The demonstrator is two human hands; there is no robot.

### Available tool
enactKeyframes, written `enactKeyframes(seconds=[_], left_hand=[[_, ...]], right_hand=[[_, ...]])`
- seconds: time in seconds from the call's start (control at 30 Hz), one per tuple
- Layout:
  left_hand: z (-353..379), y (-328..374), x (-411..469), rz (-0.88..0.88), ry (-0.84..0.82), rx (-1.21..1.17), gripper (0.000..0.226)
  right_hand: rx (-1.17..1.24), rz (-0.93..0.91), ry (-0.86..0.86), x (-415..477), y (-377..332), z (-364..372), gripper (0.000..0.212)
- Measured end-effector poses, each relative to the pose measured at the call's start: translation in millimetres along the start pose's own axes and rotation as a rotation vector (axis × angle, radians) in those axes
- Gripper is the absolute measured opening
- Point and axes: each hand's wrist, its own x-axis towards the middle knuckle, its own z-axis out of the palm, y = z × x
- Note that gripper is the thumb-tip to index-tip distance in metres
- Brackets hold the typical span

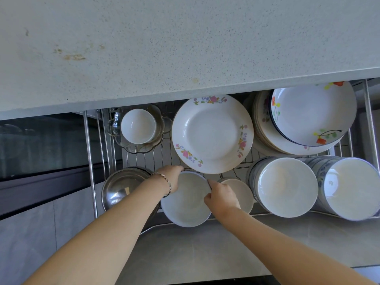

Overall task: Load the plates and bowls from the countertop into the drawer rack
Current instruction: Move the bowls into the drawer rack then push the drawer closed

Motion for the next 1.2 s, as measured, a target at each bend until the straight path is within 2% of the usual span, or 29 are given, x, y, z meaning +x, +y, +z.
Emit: enactKeyframes(seconds=[0.07, 0.33, 0.57, 0.7, 0.83, 1.0, 1.2], left_hand=[[2.5, 1.7, 1.2, -0.009, 0.016, 0.043, 0.043], [6.8, -11.7, 1.8, 0.03, 0.003, 0.13, 0.055], [15.7, -8.7, -2.4, 0.04, 0.181, 0.195, 0.044], [16.7, -1.3, -6.6, 0.021, 0.144, 0.267, 0.046], [11.6, 0.5, -14.1, -0.006, 0.132, 0.32, 0.039], [5.1, 12.6, -32.8, -0.001, 0.203, 0.372, 0.034], [4.4, 30.9, -41.0, -0.049, 0.182, 0.397, 0.037]], right_hand=[[-0.004, -0.003, -0.015, 2.2, 2.3, 0.9, 0.032], [-0.083, -0.019, -0.017, -0.3, -0.8, 5.9, 0.033], [-0.124, -0.027, -0.006, 1.7, 3.1, 12.0, 0.037], [-0.129, -0.06, -0.034, 2.6, 7.2, 10.9, 0.043], [-0.159, -0.091, -0.094, 1.7, 8.3, 1.5, 0.037], [-0.203, -0.139, -0.104, -10.0, 16.4, -19.1, 0.041], [-0.274, -0.141, -0.142, -18.2, 33.8, -29.0, 0.041]])
